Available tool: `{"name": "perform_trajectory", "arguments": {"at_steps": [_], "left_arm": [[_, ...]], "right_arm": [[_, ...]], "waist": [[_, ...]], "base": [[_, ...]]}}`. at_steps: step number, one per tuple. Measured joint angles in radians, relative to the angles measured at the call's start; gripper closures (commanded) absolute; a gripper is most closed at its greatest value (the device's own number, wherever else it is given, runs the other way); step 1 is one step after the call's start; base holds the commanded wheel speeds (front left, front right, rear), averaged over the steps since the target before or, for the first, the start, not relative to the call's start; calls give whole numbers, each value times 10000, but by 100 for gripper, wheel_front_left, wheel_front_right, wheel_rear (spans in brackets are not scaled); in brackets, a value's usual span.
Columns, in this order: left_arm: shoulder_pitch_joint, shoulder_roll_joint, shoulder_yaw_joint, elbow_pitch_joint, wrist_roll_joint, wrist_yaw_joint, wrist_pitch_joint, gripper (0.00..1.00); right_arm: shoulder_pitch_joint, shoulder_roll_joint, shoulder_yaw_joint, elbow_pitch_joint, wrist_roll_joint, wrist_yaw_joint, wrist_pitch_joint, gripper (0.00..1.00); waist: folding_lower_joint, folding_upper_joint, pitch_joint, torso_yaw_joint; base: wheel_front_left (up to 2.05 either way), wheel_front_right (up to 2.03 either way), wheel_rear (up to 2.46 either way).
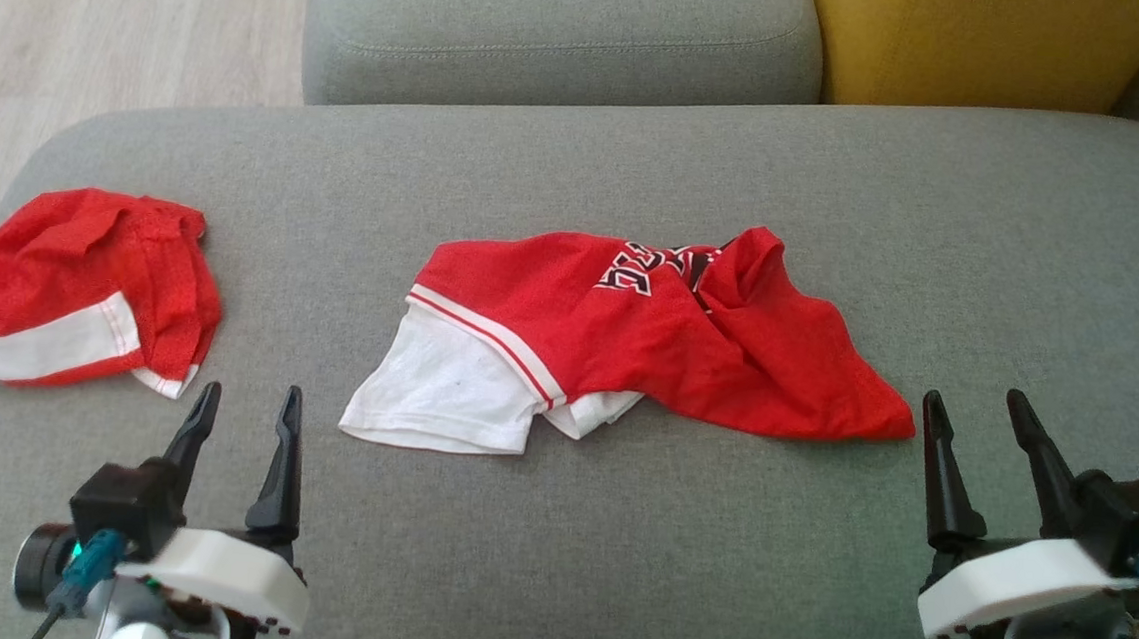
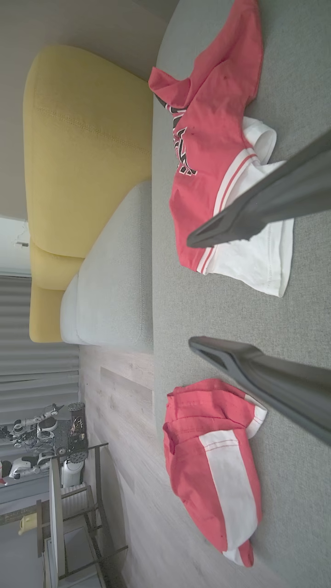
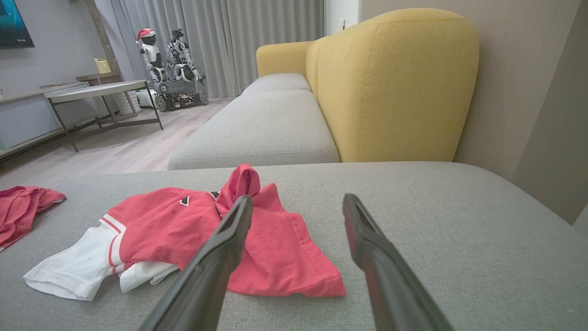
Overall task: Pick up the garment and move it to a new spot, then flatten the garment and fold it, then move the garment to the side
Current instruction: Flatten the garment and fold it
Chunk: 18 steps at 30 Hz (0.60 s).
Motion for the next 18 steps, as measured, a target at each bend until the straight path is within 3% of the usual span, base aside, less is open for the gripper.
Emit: {"name": "perform_trajectory", "arguments": {"at_steps": [12,18], "left_arm": [[-73,6,-132,96,0,-23,-12,0],[-1145,-67,-462,635,-6,-512,67,0]], "right_arm": [[0,0,-35,4,17,0,-6,0],[-47,0,-46,-138,88,0,-12,0]], "waist": [[0,0,75,63],[0,0,445,130]], "base": [[0,0,0],[0,0,0]]}}
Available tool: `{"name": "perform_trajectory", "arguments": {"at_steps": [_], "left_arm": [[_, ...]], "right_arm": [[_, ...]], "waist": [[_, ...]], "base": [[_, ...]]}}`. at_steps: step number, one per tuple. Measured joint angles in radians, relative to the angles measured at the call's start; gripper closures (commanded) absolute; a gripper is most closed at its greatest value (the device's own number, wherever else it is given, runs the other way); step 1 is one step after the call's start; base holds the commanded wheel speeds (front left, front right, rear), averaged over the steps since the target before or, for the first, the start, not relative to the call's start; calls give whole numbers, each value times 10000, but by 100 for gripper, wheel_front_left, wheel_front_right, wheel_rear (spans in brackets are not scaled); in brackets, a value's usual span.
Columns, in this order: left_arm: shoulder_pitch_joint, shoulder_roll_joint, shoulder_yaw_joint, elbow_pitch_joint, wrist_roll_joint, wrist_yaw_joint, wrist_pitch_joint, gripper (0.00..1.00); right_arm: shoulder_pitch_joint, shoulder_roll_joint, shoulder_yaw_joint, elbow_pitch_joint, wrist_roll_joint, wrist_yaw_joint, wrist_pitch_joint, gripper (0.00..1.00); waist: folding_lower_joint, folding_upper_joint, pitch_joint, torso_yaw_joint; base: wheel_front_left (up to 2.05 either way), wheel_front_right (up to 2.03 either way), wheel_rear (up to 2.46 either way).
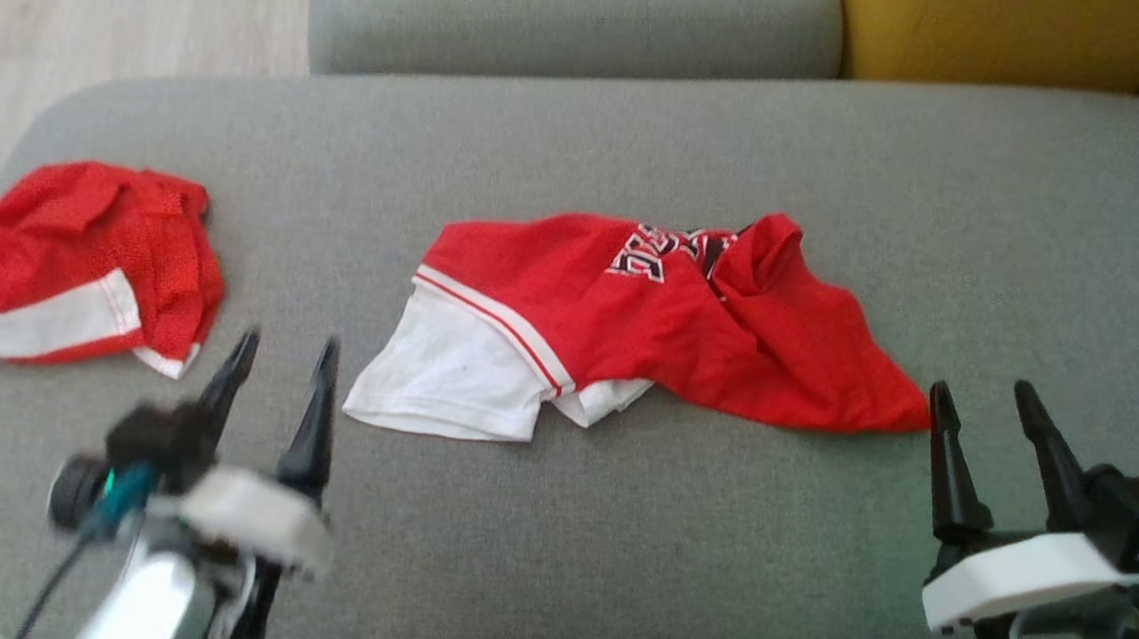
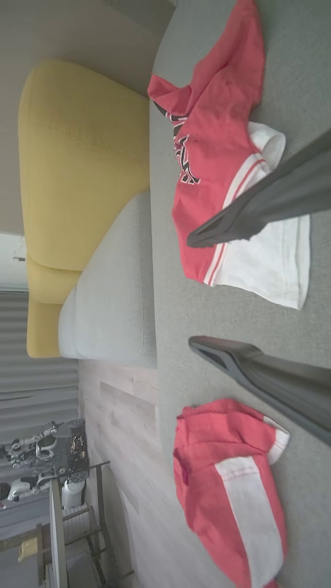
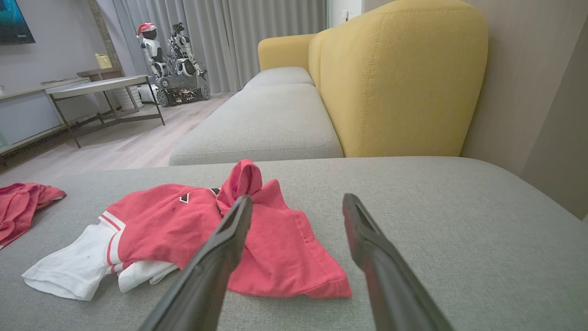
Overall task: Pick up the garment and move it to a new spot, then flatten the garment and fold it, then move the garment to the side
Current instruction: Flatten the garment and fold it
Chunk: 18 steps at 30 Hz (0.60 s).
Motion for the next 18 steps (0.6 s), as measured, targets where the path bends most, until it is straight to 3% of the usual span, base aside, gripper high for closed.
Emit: {"name": "perform_trajectory", "arguments": {"at_steps": [8,13,18], "left_arm": [[-2393,-489,-242,2462,-468,-825,660,0],[-2703,-671,-297,4010,-809,-1089,1047,0],[-2778,-761,-334,4658,-1009,-1300,1365,0]], "right_arm": [[-755,0,305,-88,-2,0,-71,0],[-872,0,305,8,-13,0,-107,0],[-892,0,242,63,-13,0,-142,0]], "waist": [[0,0,1097,-211],[1,0,1591,-494],[1,0,1805,-655]], "base": [[0,0,0],[0,0,0],[0,0,0]]}}
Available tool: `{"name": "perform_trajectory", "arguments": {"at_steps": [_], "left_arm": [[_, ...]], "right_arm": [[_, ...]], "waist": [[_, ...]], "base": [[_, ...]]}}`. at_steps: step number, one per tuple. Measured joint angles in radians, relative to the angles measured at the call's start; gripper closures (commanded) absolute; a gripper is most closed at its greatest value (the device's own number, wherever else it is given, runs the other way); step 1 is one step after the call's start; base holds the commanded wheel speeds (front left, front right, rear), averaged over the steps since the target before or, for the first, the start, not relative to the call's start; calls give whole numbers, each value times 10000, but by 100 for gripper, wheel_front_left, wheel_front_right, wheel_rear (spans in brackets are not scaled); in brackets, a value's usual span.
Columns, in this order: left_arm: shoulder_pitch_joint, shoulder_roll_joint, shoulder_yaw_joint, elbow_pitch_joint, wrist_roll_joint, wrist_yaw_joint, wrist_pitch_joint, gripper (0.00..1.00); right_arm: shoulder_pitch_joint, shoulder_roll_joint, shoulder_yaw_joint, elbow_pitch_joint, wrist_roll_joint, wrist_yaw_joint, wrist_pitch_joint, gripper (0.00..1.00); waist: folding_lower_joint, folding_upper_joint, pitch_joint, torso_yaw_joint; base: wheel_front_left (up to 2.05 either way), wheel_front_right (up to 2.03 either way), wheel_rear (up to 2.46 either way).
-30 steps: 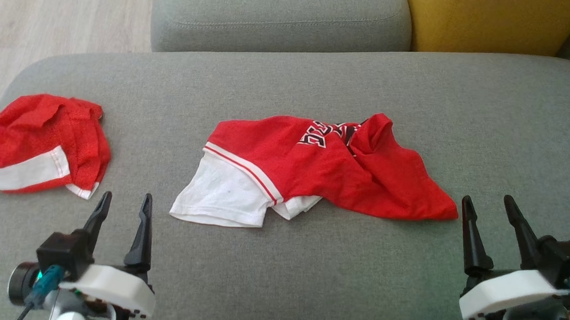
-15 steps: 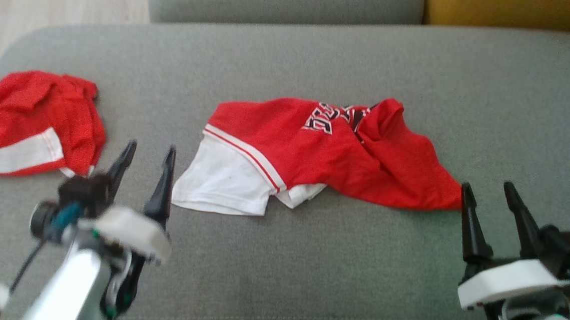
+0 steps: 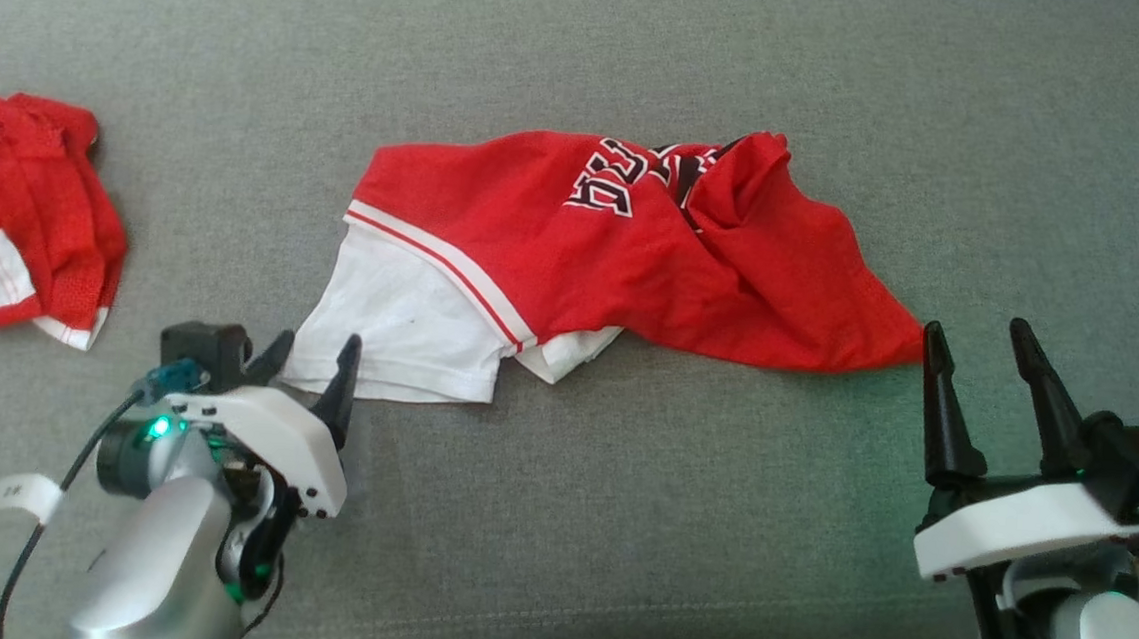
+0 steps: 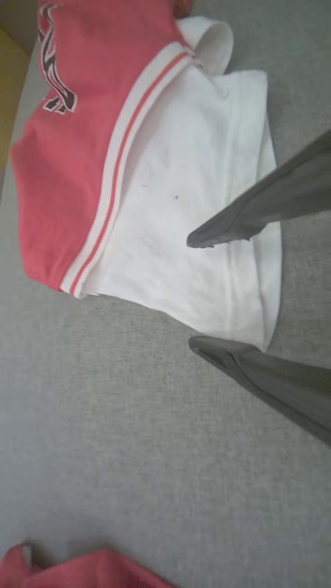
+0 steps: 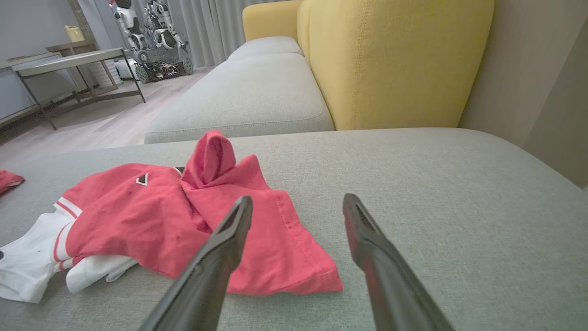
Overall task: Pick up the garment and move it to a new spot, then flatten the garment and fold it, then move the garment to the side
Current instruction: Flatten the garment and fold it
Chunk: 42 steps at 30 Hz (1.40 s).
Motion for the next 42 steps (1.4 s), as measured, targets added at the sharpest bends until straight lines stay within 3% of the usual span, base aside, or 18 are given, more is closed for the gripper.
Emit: {"name": "perform_trajectory", "arguments": {"at_steps": [1,2,3,4,11,21,29,30,31,32,36,42], "left_arm": [[-10,-29,-2,84,-77,-52,81,0],[-8,-56,-2,136,-148,-96,169,50],[-8,-81,-4,178,-222,-117,217,79],[-8,-94,-2,190,-280,-134,274,100],[-9,-94,-15,65,-322,-123,314,100],[-665,-79,-19,-276,-307,-81,12,100],[-1010,-79,0,-278,-309,-94,-341,100],[-1015,-79,2,-278,-309,-94,-382,100],[-1014,-81,4,-278,-313,-94,-453,100],[-1014,-81,19,-284,-322,-94,-522,100],[-993,-77,92,-428,-345,-92,-742,100],[-523,224,495,-1879,-426,188,-1183,100]], "right_arm": [[-13,0,-29,23,0,0,0,0],[-35,0,-71,46,0,0,-2,0],[-75,0,-134,92,-2,0,-29,0],[-126,0,-224,127,-2,0,-29,0],[-405,0,-566,711,-50,0,343,0],[-1747,-12,-740,2113,-324,0,2828,0],[-2215,-36,-771,2428,-247,0,4251,0],[-2222,-40,-777,2382,-107,0,4397,30],[-2220,-50,-790,2314,-6,0,4475,92],[-2215,-50,-809,2249,136,0,4564,100],[-2063,-35,-815,1908,397,0,4543,100],[-1543,-25,-1076,602,752,0,3511,100]], "waist": [[0,0,28,-17],[0,0,42,-27],[0,0,50,-29],[0,0,58,-23],[0,0,184,97],[0,0,913,383],[0,0,1421,627],[0,0,1440,646],[0,0,1447,664],[1,0,1440,676],[0,0,1353,687],[0,0,824,614]], "base": [[0,0,0],[0,0,0],[0,0,0],[0,0,0],[0,0,0],[0,0,0],[0,0,0],[0,0,0],[0,0,0],[0,0,0],[0,0,0],[0,0,0]]}}
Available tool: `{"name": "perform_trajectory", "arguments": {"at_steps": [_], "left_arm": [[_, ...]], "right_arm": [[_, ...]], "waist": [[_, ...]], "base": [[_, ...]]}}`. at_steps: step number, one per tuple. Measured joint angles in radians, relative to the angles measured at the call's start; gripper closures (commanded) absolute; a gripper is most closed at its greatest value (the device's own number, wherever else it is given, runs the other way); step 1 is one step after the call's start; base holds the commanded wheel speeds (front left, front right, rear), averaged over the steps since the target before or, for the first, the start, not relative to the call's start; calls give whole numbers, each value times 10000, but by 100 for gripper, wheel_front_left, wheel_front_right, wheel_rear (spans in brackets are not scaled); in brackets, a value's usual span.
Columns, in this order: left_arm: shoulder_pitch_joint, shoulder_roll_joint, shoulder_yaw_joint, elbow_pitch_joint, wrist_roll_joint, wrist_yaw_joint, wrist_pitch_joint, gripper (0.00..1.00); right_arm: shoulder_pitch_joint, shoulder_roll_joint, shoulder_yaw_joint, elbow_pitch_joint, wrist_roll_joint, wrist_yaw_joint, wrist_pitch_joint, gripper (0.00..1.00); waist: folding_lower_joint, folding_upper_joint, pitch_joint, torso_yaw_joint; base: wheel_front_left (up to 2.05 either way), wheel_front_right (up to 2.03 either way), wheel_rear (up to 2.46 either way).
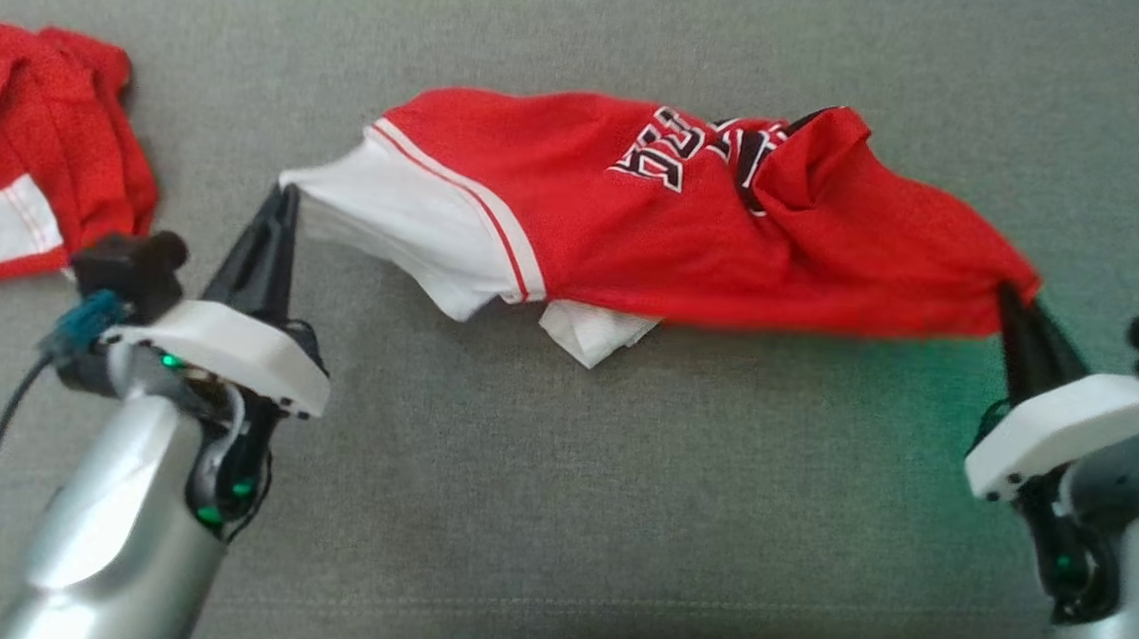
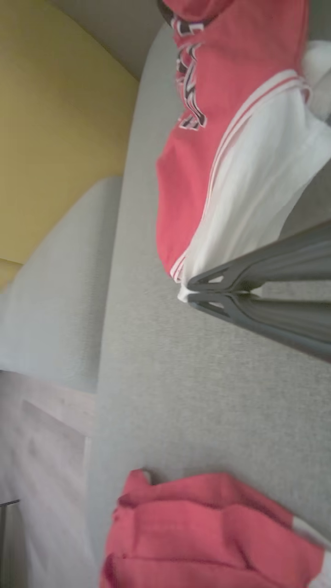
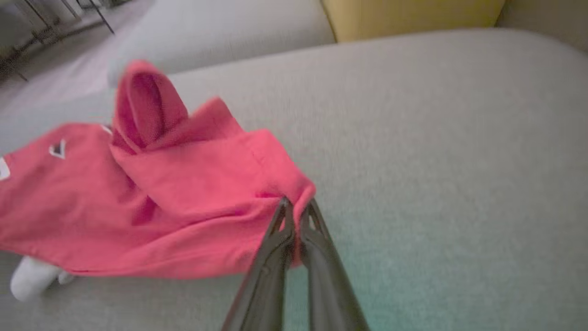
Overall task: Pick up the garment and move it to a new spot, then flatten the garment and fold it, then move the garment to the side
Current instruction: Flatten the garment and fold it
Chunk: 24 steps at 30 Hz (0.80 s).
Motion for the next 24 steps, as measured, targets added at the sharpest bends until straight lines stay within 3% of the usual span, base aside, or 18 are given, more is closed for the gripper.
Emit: {"name": "perform_trajectory", "arguments": {"at_steps": [10,24], "left_arm": [[217,639,579,-3327,0,706,232,100],[29,1041,782,-6872,123,1513,1289,100]], "right_arm": [[-321,8,-334,-1409,481,0,-1151,100],[-735,6,-882,-3986,370,0,-1168,100]], "waist": [[0,0,-1163,-16],[-1,1,-2599,-136]], "base": [[0,0,0],[0,0,0]]}}
